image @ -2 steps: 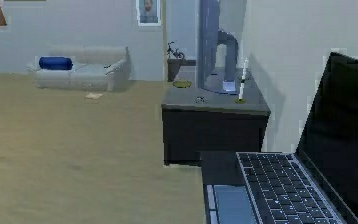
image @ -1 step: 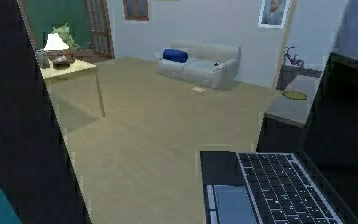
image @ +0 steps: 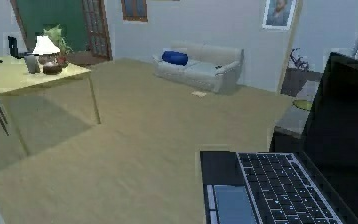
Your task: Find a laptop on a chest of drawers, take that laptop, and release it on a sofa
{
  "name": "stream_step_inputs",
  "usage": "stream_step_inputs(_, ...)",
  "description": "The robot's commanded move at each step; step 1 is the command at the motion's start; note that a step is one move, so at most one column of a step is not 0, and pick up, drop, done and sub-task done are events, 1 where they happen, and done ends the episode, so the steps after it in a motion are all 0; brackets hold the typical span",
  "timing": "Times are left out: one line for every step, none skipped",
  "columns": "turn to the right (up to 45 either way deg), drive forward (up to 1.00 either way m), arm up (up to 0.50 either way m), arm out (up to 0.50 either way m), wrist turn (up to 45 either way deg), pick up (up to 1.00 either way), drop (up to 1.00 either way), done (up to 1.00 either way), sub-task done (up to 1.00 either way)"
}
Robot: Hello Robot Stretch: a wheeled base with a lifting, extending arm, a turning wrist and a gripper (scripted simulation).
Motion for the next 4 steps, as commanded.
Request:
stream_step_inputs(36.0, 0.0, 0.0, 0.0, 0.0, 0.0, 0.0, 0.0, 0.0)
stream_step_inputs(0.0, 0.25, 0.0, 0.0, 0.0, 0.0, 0.0, 0.0, 0.0)
stream_step_inputs(-30.0, 0.0, 0.0, 0.0, 0.0, 0.0, 0.0, 0.0, 0.0)
stream_step_inputs(0.0, 0.2, 0.0, 0.0, 0.0, 0.0, 0.0, 0.0, 0.0)
